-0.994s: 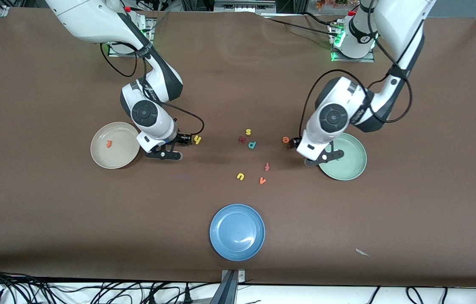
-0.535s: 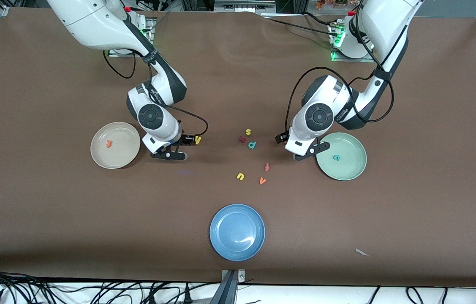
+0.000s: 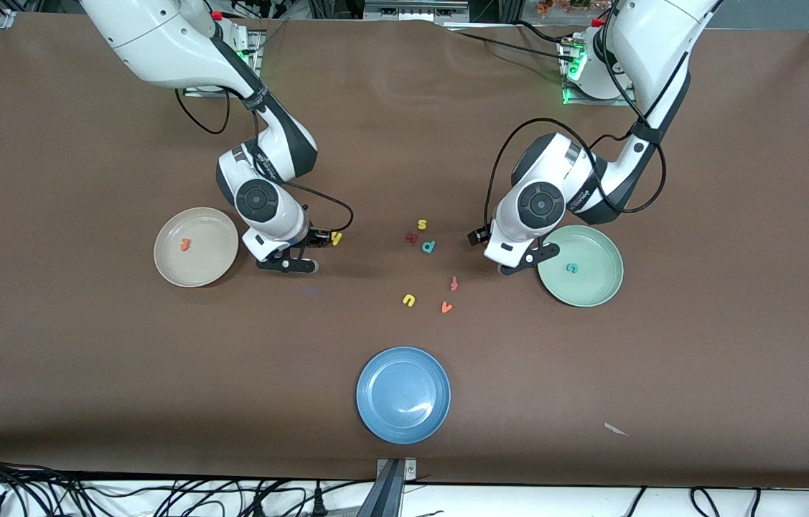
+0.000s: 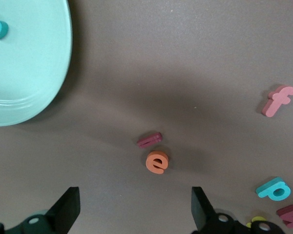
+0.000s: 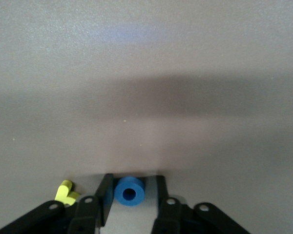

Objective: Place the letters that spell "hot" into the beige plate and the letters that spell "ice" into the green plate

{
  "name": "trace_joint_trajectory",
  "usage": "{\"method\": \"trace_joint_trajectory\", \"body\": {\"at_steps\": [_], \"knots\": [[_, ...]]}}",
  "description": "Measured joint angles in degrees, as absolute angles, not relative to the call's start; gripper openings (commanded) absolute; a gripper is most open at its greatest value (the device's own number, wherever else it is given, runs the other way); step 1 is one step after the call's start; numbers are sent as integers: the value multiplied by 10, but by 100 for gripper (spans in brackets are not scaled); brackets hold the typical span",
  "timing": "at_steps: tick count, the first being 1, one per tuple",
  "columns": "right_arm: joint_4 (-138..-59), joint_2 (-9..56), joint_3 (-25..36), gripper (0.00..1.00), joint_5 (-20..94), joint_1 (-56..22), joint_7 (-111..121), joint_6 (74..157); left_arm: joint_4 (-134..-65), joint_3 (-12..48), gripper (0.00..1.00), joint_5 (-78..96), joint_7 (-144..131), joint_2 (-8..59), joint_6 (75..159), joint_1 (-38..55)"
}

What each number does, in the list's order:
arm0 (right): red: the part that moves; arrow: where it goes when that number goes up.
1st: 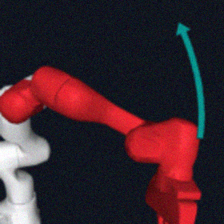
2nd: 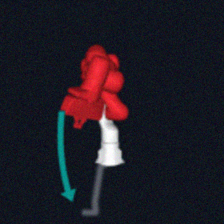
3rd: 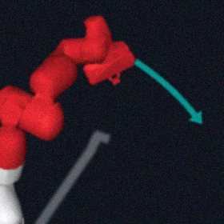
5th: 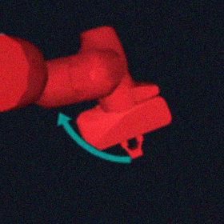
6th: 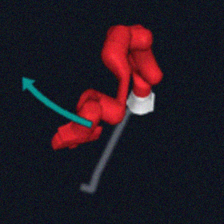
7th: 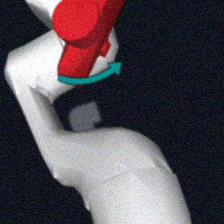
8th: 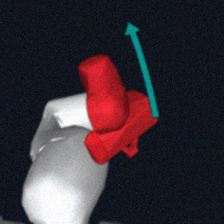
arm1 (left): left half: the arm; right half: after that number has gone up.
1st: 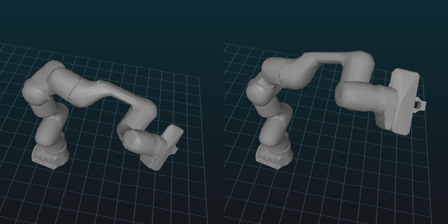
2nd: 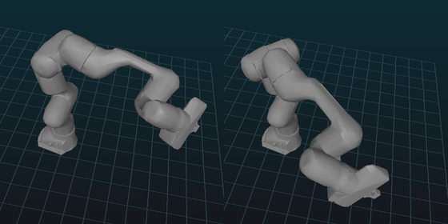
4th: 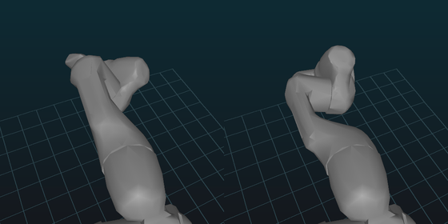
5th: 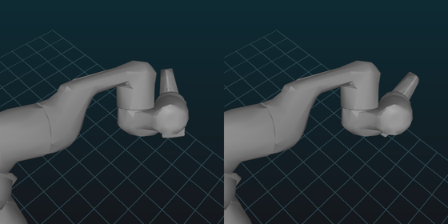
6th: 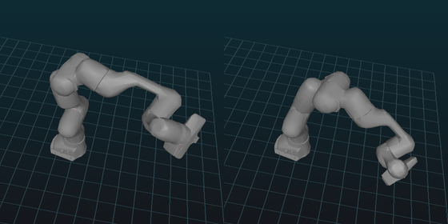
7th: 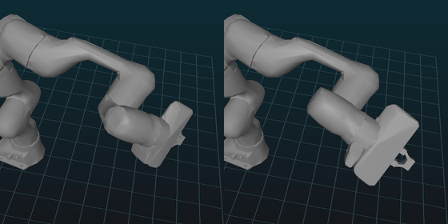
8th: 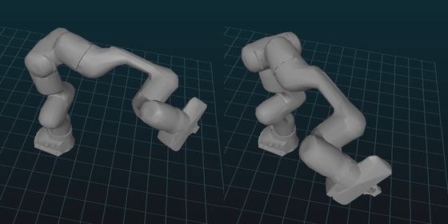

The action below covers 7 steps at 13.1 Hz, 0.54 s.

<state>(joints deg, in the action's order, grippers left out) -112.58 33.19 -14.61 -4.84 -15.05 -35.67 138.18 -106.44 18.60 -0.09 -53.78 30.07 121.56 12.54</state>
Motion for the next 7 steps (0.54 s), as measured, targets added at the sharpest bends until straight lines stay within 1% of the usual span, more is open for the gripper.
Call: {"method": "trace_joint_trajectory", "body": {"at_steps": [2, 4, 7], "knots": [[-1126, 331, -146, 24, -48, -151, -357, 1381, -1062, 186, 100, -1, -538, 301, 1216, 125], [-1126, 331, -146, 17, -48, -151, -357, 1380, -1061, 186, 100, -1, -538, 301, 1216, 126], [-1126, 331, -146, 15, -48, -151, -357, 1381, -1059, 186, 100, -1, -544, 301, 1216, 126]]}}
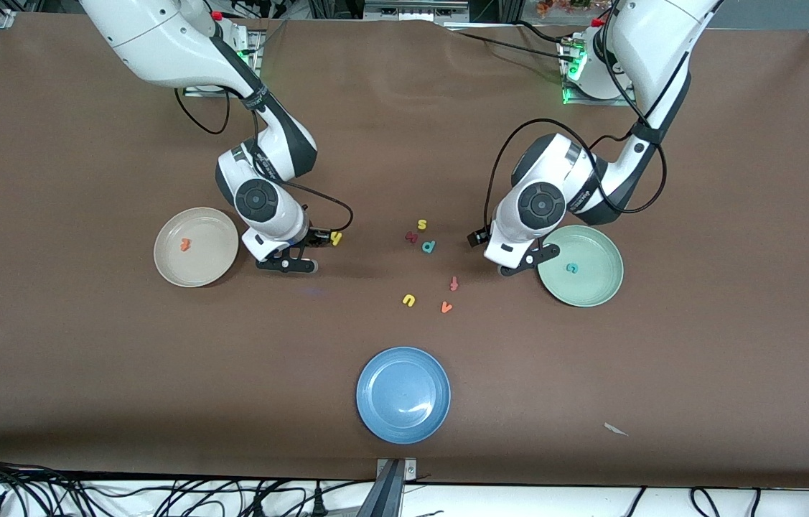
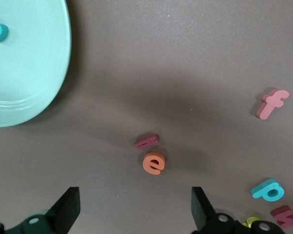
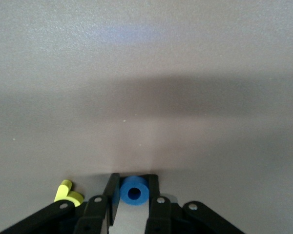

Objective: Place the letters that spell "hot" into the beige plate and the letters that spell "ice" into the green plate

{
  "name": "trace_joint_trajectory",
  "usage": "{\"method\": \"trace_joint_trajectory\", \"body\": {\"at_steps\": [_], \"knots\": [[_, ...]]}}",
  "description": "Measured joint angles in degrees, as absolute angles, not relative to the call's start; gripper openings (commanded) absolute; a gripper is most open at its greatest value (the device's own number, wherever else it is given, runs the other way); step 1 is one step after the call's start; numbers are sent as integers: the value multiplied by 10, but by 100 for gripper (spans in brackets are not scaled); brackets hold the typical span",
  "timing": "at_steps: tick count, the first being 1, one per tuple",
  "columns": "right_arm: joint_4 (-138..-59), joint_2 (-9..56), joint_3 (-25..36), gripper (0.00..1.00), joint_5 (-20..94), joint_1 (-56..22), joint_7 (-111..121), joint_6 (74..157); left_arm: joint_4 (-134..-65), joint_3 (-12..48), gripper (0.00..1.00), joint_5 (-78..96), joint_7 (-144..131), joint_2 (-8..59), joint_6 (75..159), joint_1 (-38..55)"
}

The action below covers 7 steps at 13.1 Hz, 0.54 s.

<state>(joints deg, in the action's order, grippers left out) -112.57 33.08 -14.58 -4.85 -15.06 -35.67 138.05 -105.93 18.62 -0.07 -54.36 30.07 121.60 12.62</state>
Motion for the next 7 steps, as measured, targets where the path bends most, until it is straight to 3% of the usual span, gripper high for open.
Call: {"method": "trace_joint_trajectory", "body": {"at_steps": [4, 7], "knots": [[-1119, 324, -144, 15, -48, -150, -357, 1357, -1056, 186, 100, -1, -548, 301, 1216, 127], [-1092, 285, -121, 15, -48, -150, -353, 1265, -1054, 187, 99, -1, -550, 301, 1216, 128]]}}
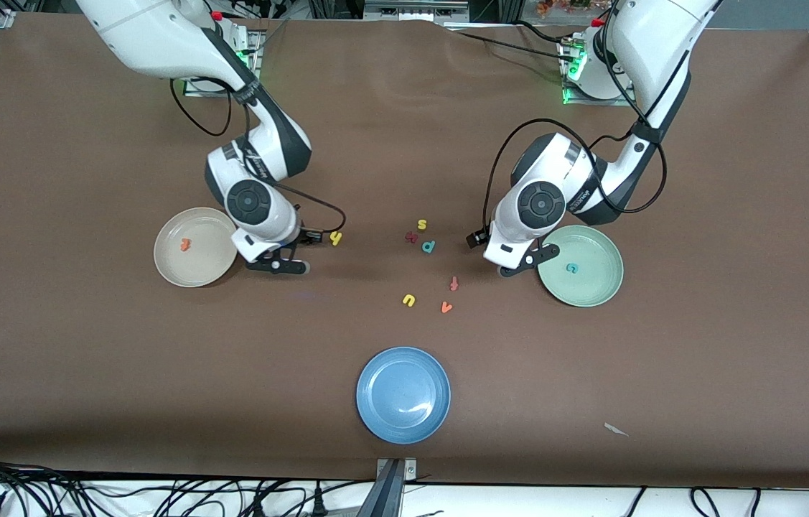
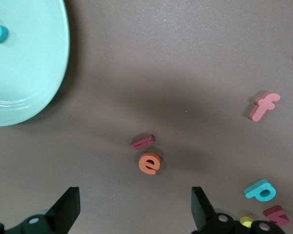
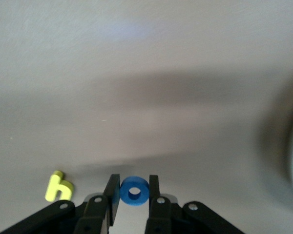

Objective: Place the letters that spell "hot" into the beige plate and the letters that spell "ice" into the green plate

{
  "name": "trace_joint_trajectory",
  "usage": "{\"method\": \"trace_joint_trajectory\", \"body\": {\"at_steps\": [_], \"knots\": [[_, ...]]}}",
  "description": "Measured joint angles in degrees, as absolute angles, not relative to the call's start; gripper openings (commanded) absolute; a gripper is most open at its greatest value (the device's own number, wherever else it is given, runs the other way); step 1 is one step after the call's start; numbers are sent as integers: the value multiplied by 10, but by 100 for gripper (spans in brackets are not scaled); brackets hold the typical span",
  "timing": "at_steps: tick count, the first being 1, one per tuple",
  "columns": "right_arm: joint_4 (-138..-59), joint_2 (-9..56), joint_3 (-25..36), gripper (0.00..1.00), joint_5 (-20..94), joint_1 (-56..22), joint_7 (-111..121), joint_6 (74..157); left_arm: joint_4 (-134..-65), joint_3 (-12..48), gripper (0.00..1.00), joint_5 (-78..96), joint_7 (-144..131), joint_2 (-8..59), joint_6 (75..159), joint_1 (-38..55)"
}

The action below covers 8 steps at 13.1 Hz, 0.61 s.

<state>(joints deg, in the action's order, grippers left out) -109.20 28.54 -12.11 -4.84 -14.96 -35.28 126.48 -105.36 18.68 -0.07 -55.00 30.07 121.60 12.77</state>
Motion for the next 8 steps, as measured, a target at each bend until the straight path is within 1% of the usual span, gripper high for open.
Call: {"method": "trace_joint_trajectory", "body": {"at_steps": [2, 4, 8], "knots": [[-1077, 256, -93, 15, -48, -148, -328, 1205, -1054, 187, 99, -1, -557, 303, 1222, 132], [-1075, 237, -55, 15, -48, -147, -274, 1170, -1054, 187, 99, -1, -570, 311, 1233, 137], [-1096, 242, 7, 15, -48, -144, -164, 1165, -1054, 187, 99, -1, -575, 319, 1239, 140]]}}
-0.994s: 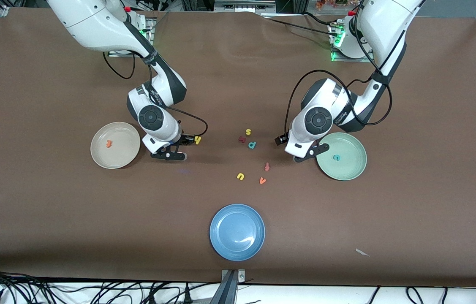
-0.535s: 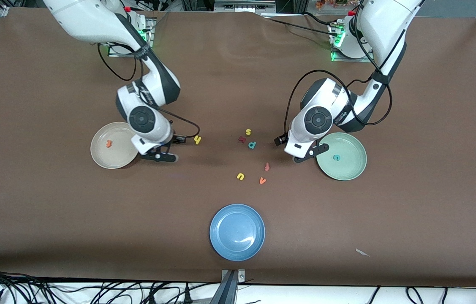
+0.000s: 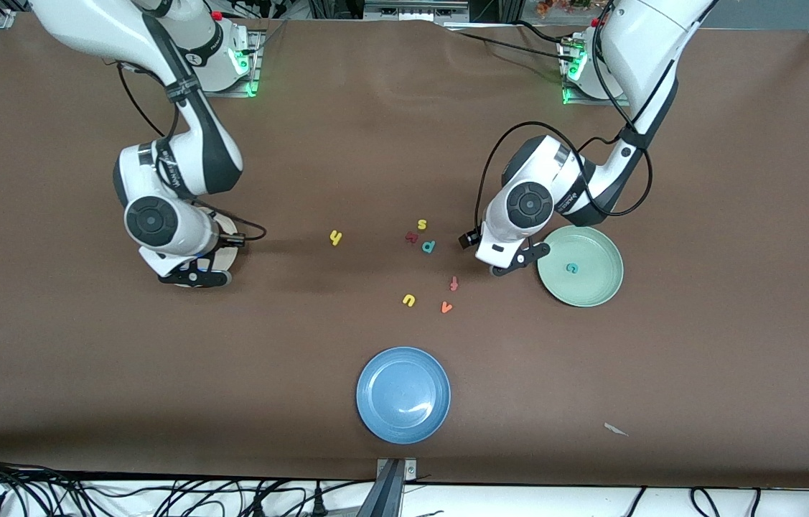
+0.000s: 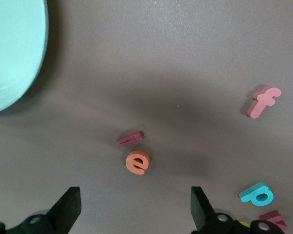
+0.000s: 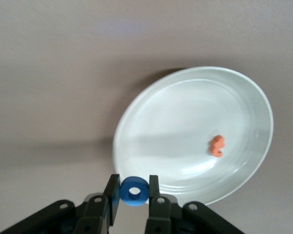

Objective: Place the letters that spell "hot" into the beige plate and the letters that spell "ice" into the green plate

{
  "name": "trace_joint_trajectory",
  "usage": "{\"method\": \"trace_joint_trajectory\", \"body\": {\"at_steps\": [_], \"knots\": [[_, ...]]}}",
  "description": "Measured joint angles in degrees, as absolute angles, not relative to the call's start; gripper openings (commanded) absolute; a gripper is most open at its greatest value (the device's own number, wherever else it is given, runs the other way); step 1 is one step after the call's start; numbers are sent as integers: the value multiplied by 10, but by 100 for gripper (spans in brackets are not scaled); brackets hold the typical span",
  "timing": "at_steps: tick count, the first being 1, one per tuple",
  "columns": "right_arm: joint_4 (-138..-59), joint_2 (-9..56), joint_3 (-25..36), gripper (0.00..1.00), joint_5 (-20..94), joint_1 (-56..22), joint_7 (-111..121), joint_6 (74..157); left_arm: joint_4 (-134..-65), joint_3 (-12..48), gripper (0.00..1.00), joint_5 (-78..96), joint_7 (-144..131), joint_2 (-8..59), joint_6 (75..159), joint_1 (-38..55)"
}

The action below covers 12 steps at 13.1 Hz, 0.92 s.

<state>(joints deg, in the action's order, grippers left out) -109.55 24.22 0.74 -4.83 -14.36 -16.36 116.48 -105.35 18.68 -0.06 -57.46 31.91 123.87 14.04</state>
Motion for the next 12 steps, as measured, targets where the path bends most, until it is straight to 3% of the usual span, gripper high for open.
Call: {"method": "trace_joint_trajectory", "body": {"at_steps": [5, 6, 7, 8, 12], "knots": [[-1127, 269, 43, 19, -48, -128, -66, 1203, -1053, 186, 99, -1, -576, 319, 1239, 140], [-1134, 273, 43, 41, -48, -125, -61, 1216, -1053, 186, 99, -1, -576, 320, 1239, 140], [-1141, 276, 43, 78, -48, -125, -60, 1229, -1053, 186, 98, -1, -577, 320, 1239, 140], [-1146, 278, 42, 86, -48, -126, -60, 1237, -1054, 186, 98, -1, -577, 322, 1239, 140], [-1141, 260, 37, 88, -34, -126, -66, 1225, -1054, 186, 89, -1, -579, 338, 1238, 141]]}}
